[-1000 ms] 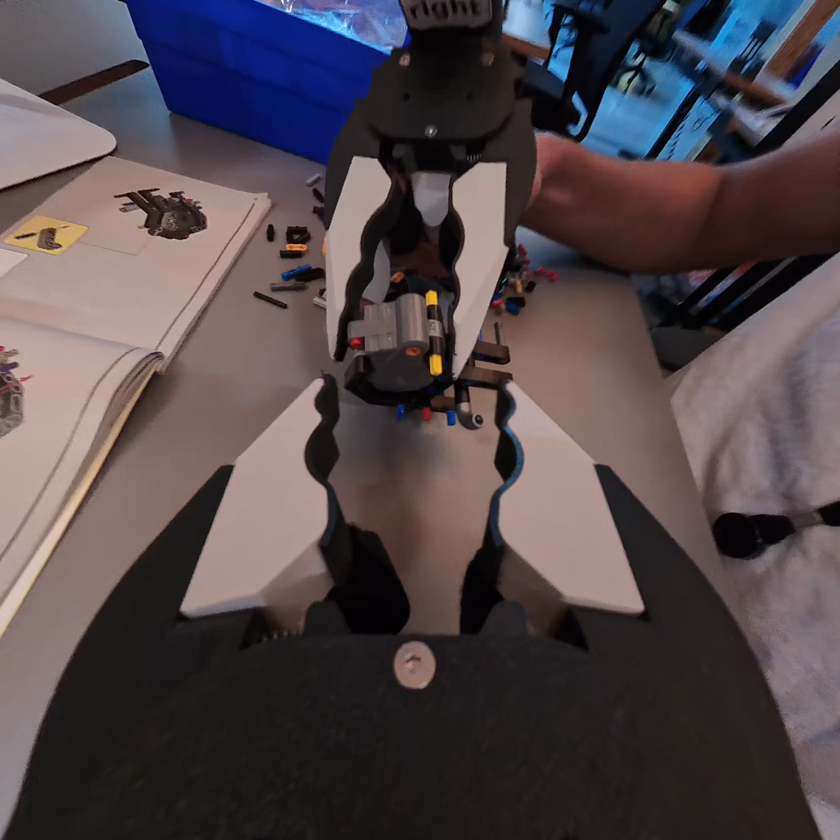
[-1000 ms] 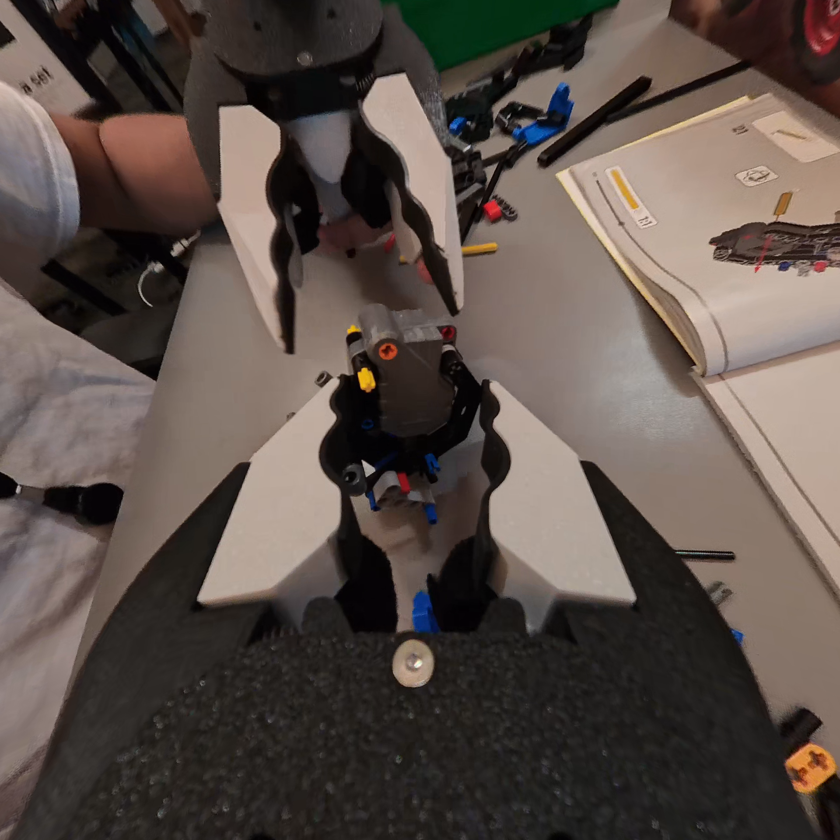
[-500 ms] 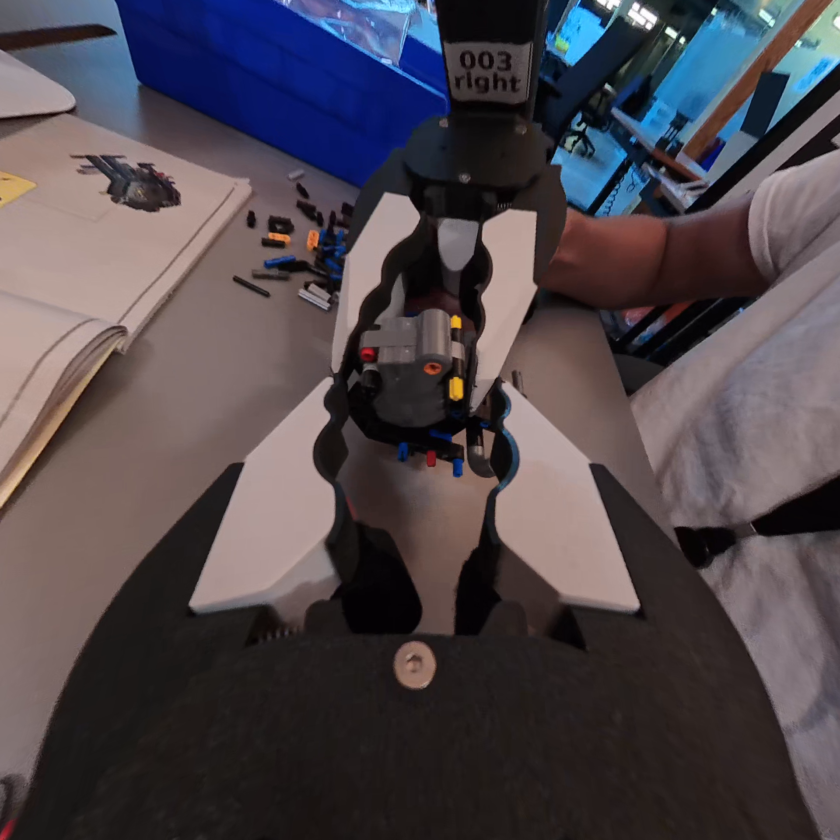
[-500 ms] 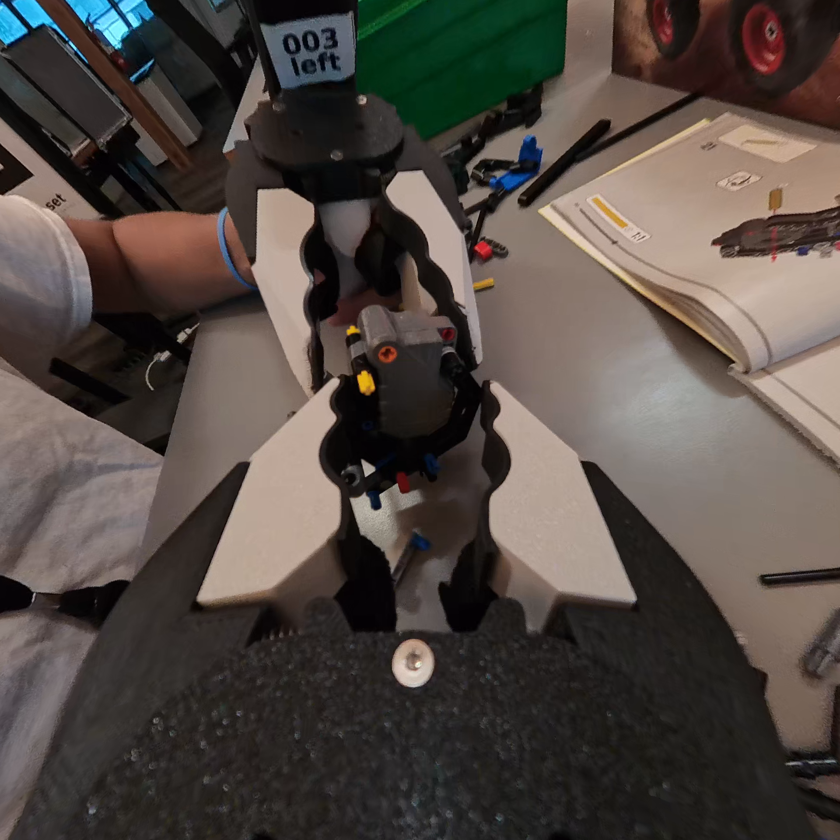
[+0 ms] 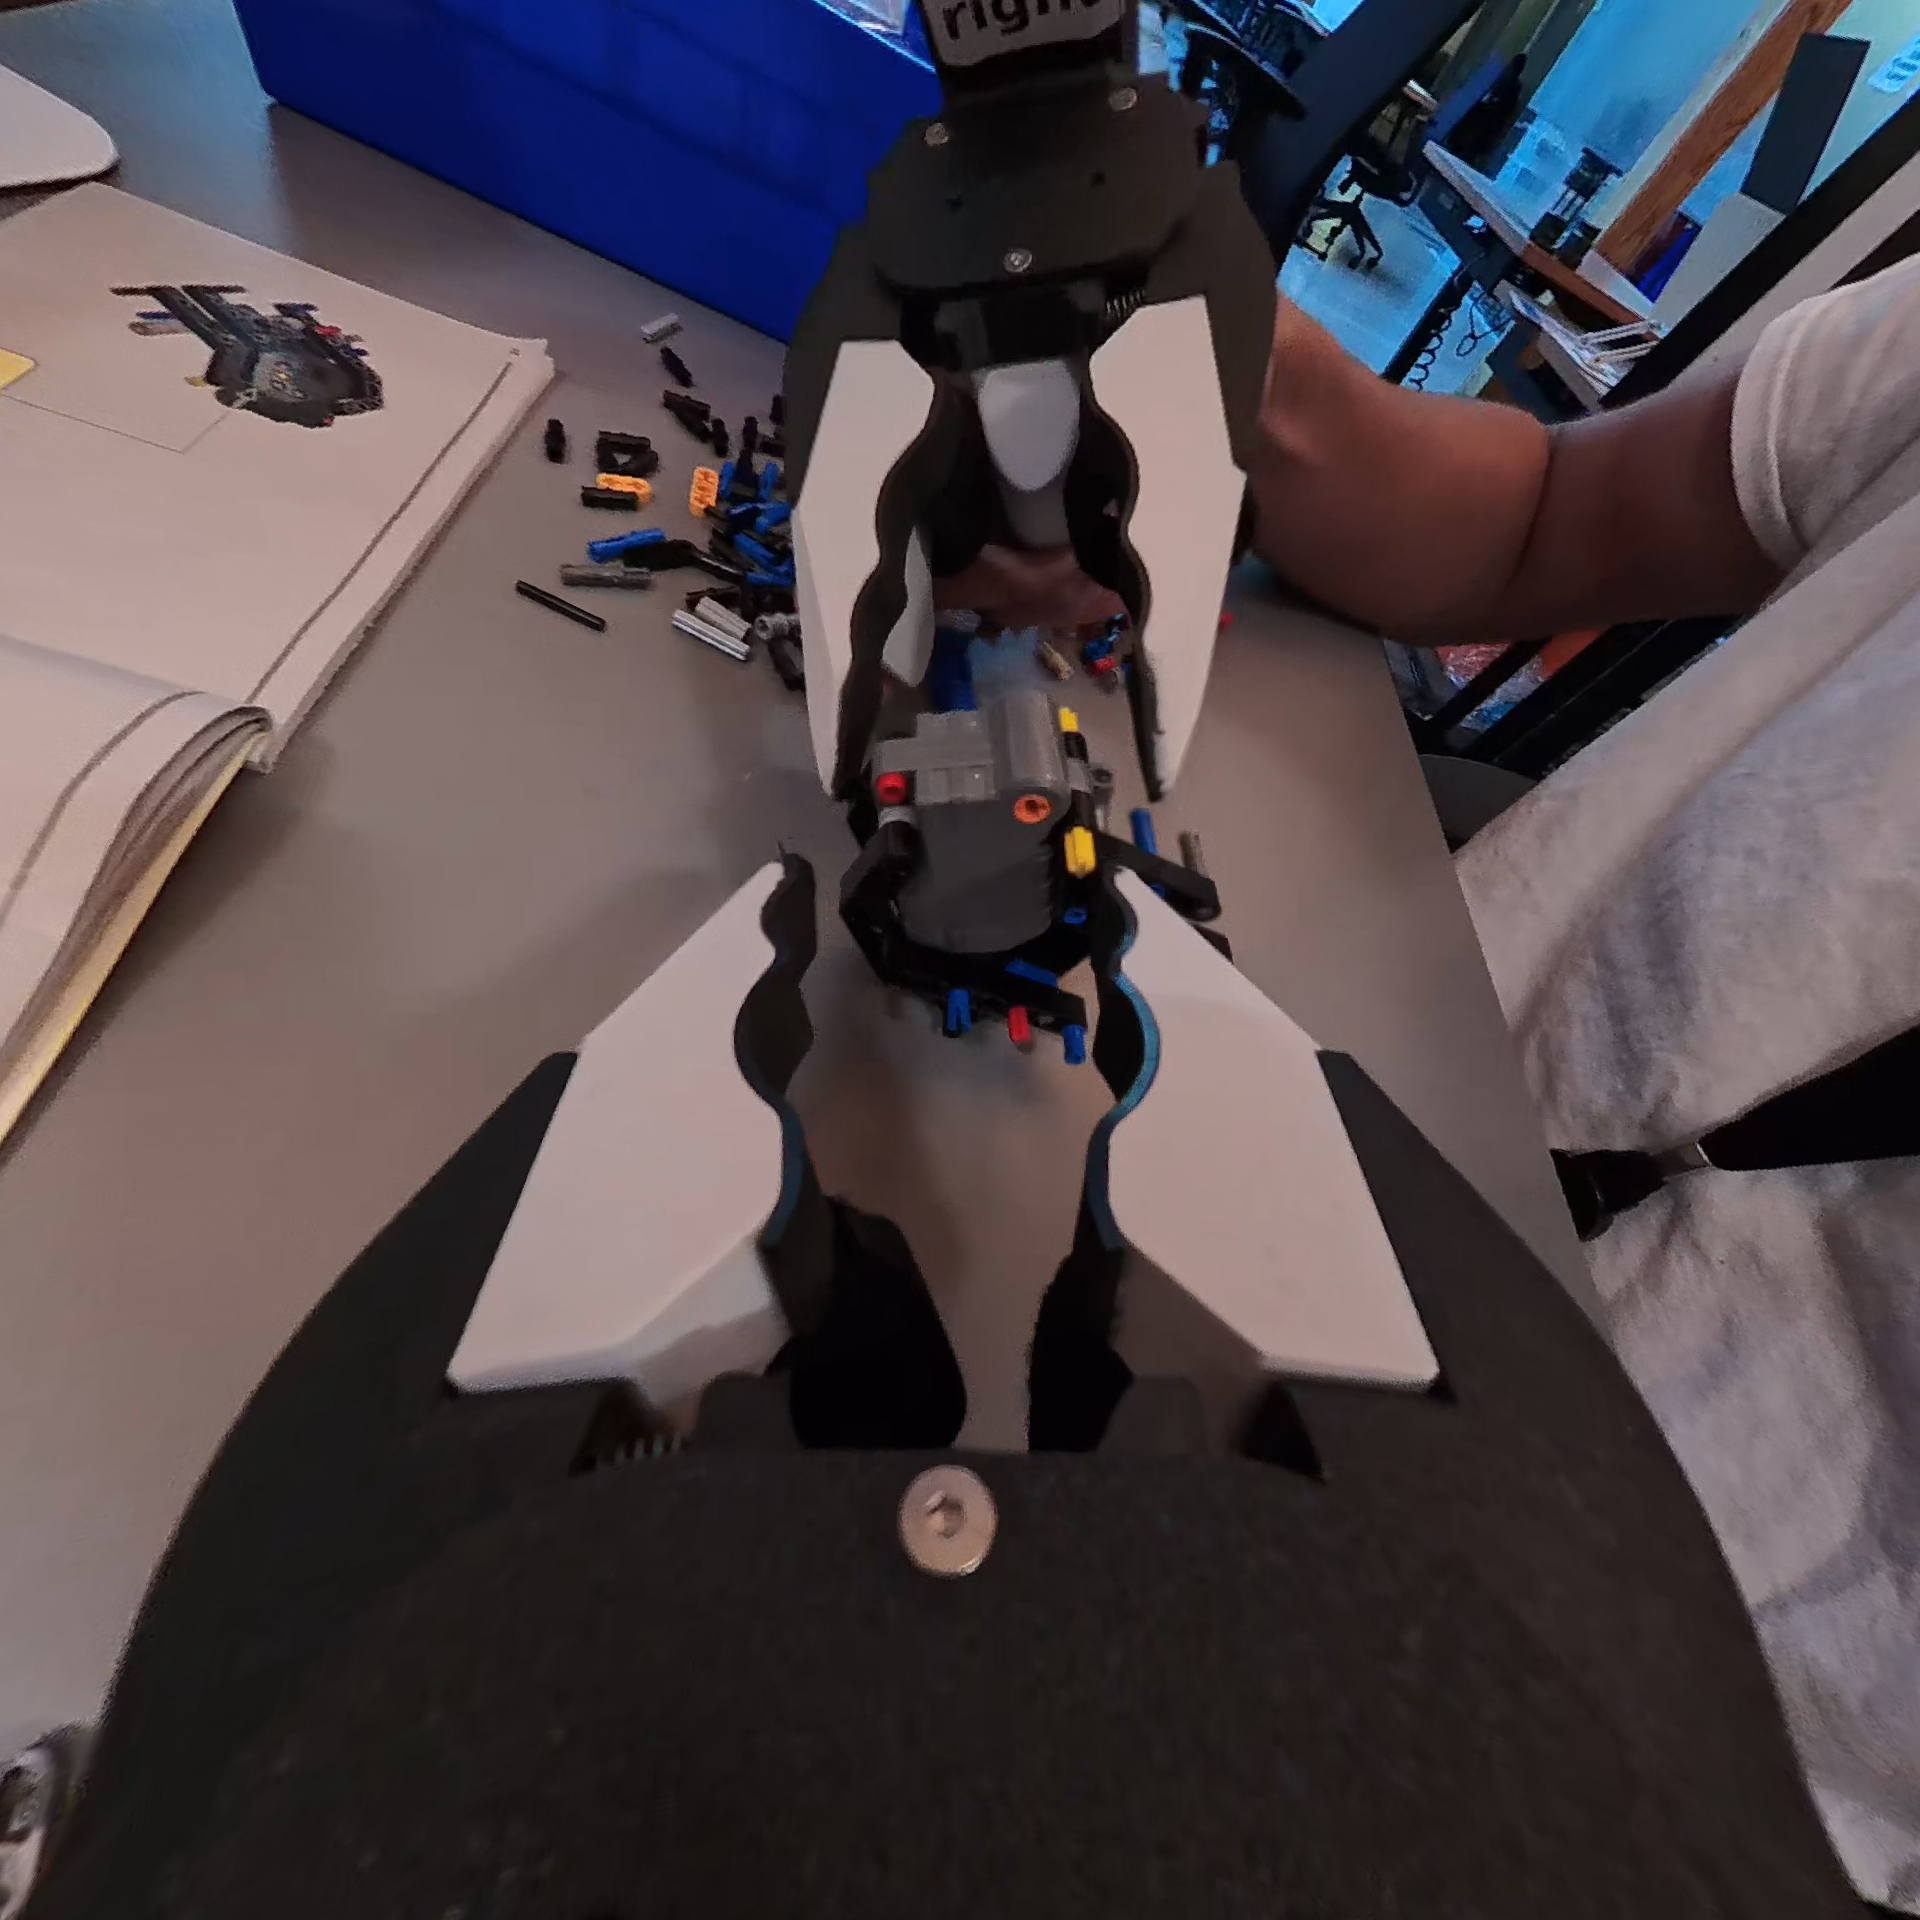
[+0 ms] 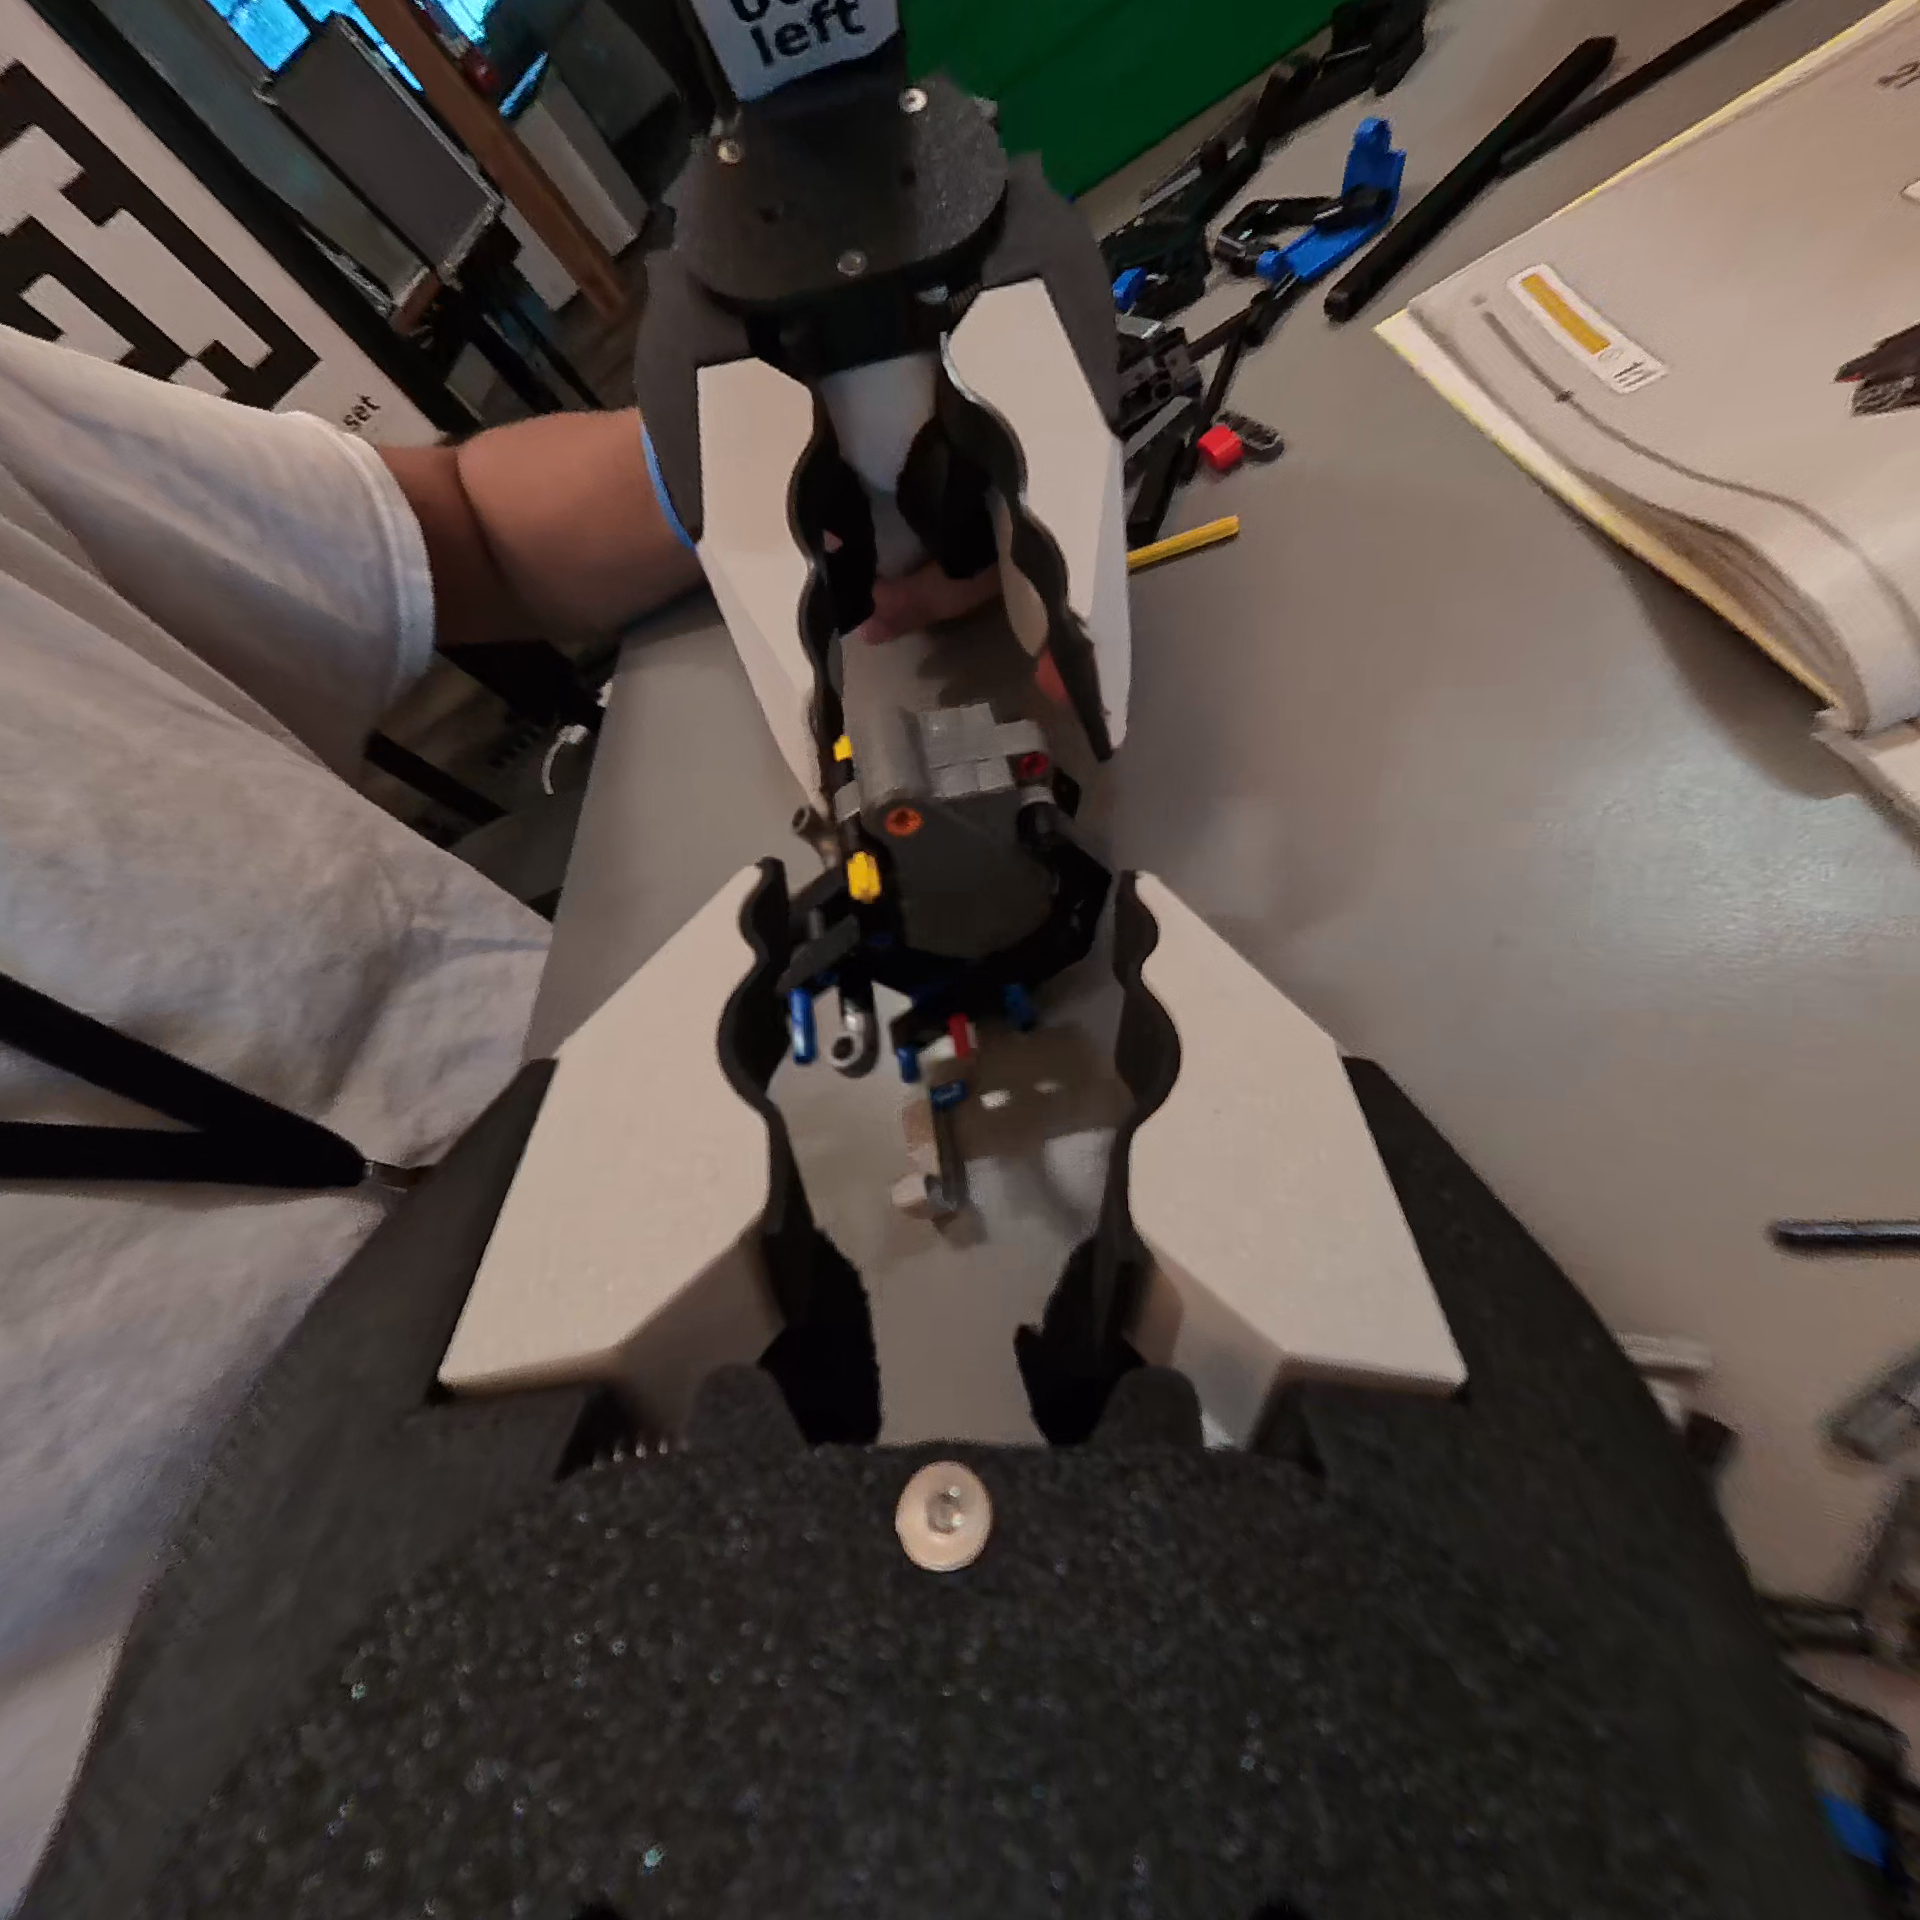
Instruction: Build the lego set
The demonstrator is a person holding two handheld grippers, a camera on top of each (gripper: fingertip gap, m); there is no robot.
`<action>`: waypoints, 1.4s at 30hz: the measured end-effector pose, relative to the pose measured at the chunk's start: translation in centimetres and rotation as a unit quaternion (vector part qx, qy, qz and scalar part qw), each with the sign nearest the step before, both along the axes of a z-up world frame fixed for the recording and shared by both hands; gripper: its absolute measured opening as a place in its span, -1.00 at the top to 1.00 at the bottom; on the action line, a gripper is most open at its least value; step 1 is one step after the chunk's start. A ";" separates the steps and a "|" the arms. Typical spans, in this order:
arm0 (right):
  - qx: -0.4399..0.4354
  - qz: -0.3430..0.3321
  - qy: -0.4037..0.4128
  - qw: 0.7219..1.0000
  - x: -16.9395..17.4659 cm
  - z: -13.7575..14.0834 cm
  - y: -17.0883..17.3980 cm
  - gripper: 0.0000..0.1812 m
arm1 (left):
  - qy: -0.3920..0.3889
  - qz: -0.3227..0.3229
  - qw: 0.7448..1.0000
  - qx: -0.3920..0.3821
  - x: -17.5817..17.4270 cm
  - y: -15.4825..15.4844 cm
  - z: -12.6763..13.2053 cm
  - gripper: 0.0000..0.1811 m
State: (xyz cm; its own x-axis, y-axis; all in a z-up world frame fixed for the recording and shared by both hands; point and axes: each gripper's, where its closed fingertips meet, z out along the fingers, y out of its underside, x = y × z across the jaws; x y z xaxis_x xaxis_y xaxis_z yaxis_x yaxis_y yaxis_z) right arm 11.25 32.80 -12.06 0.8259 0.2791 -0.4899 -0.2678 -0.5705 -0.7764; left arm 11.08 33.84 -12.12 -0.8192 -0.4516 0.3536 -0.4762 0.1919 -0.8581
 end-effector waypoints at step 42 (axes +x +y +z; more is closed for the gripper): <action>0.032 -0.011 -0.128 0.991 -0.8 -0.3 1.7 0.97 | 0.070 0.009 0.997 -0.018 0.4 1.0 -0.1 0.35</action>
